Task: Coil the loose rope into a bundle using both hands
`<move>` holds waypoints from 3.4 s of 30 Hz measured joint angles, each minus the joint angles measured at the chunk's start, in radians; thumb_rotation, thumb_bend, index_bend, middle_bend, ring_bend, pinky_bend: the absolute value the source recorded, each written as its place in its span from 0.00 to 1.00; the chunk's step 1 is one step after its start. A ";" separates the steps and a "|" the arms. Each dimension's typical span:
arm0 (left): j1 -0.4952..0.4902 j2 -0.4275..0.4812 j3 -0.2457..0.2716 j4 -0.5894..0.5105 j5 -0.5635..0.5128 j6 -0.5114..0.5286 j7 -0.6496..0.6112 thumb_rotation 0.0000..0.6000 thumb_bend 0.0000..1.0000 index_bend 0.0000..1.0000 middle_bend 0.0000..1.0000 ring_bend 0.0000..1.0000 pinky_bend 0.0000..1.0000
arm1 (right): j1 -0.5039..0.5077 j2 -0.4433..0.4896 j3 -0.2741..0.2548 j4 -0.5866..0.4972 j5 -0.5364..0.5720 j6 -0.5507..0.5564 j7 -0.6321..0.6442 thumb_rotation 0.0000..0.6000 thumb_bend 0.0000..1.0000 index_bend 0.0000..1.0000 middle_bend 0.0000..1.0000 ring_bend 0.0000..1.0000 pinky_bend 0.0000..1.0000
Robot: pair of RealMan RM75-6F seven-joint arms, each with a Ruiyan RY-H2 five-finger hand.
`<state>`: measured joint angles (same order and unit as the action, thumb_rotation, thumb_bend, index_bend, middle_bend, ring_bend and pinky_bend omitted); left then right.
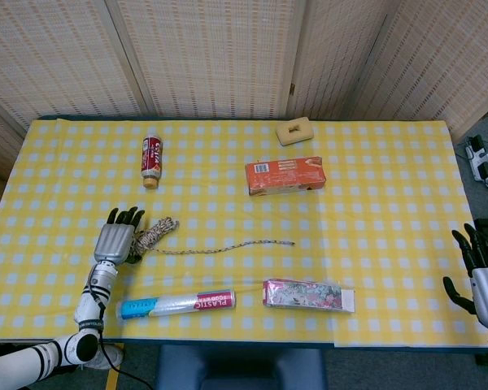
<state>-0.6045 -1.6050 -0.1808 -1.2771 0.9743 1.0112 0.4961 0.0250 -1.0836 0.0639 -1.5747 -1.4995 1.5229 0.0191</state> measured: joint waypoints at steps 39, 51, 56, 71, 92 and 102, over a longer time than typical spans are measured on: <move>-0.006 -0.001 0.005 0.070 0.105 -0.058 -0.301 1.00 0.59 0.75 0.72 0.71 0.77 | 0.011 -0.007 0.001 0.006 0.005 -0.023 -0.004 1.00 0.40 0.00 0.00 0.01 0.00; 0.019 0.038 0.012 0.026 0.244 -0.023 -0.531 1.00 0.62 0.77 0.73 0.72 0.78 | 0.104 -0.016 0.028 -0.057 -0.026 -0.104 -0.035 1.00 0.40 0.17 0.04 0.09 0.00; 0.024 0.064 0.018 -0.019 0.290 -0.009 -0.573 1.00 0.61 0.76 0.73 0.72 0.78 | 0.183 -0.059 0.055 -0.073 -0.020 -0.192 -0.064 1.00 0.40 0.36 0.11 0.12 0.00; 0.024 0.156 0.001 -0.215 0.260 -0.016 -0.563 1.00 0.61 0.76 0.73 0.72 0.78 | 0.487 -0.302 0.159 -0.018 0.225 -0.540 -0.227 1.00 0.40 0.39 0.12 0.13 0.01; 0.025 0.154 0.007 -0.241 0.233 -0.013 -0.541 1.00 0.61 0.76 0.73 0.72 0.78 | 0.711 -0.664 0.183 0.307 0.479 -0.658 -0.408 1.00 0.40 0.47 0.14 0.13 0.01; 0.023 0.148 0.010 -0.229 0.226 -0.021 -0.545 1.00 0.61 0.76 0.73 0.72 0.78 | 0.749 -0.723 0.177 0.392 0.520 -0.684 -0.423 1.00 0.40 0.50 0.16 0.13 0.01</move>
<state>-0.5811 -1.4567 -0.1713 -1.5056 1.1999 0.9897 -0.0486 0.7744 -1.8066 0.2414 -1.1831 -0.9792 0.8391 -0.4041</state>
